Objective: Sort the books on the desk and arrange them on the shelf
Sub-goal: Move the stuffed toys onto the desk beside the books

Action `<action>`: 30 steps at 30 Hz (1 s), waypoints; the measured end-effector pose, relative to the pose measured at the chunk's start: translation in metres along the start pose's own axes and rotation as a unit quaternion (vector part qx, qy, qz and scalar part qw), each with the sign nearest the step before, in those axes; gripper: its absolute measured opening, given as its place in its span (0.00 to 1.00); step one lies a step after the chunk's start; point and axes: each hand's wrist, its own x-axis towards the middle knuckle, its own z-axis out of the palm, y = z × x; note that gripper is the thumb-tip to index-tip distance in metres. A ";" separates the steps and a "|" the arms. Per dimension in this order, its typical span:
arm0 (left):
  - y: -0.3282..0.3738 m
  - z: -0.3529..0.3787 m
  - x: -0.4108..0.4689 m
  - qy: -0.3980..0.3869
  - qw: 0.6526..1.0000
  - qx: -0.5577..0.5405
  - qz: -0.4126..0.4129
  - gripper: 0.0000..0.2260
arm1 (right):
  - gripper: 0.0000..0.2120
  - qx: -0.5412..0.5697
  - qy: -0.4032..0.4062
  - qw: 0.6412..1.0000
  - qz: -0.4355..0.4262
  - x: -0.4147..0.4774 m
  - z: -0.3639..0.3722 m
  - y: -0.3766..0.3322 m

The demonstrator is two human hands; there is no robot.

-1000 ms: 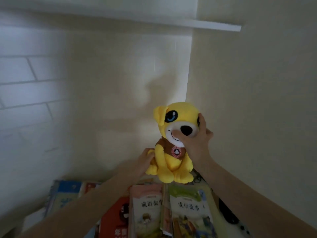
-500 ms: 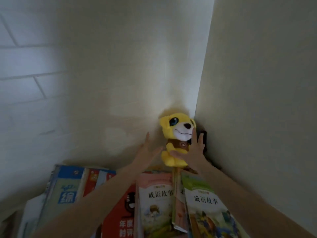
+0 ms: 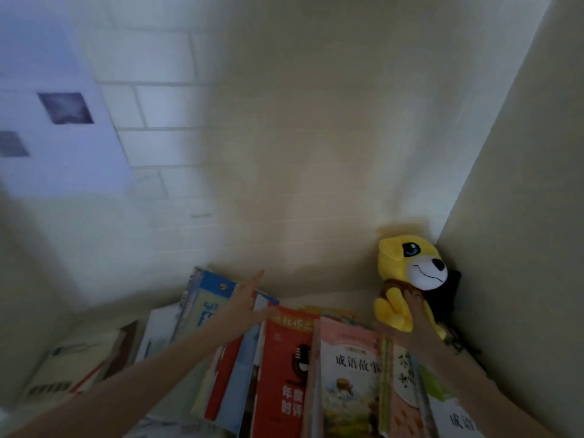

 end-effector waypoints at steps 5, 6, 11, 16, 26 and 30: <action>-0.031 -0.051 -0.043 0.047 0.998 0.008 -0.038 0.39 | 0.50 -0.012 0.037 0.999 -0.034 0.002 0.071 -0.072; -0.035 -0.062 -0.051 0.061 0.997 0.012 -0.045 0.39 | 0.51 -0.018 0.022 0.999 -0.045 0.004 0.087 -0.085; -0.065 -0.115 -0.097 0.120 0.990 -0.005 -0.075 0.36 | 0.50 -0.081 -0.062 0.987 -0.126 0.021 0.168 -0.145; -0.092 -0.156 -0.137 0.194 0.977 -0.006 -0.092 0.35 | 0.48 -0.050 -0.130 0.973 -0.182 0.021 0.242 -0.199; -0.144 -0.258 -0.222 0.317 0.944 -0.034 -0.084 0.28 | 0.49 -0.069 -0.233 0.950 -0.197 -0.013 0.379 -0.292; -0.154 -0.329 -0.261 0.500 0.866 -0.016 -0.017 0.16 | 0.41 -0.187 -0.268 0.869 -0.371 -0.036 0.440 -0.342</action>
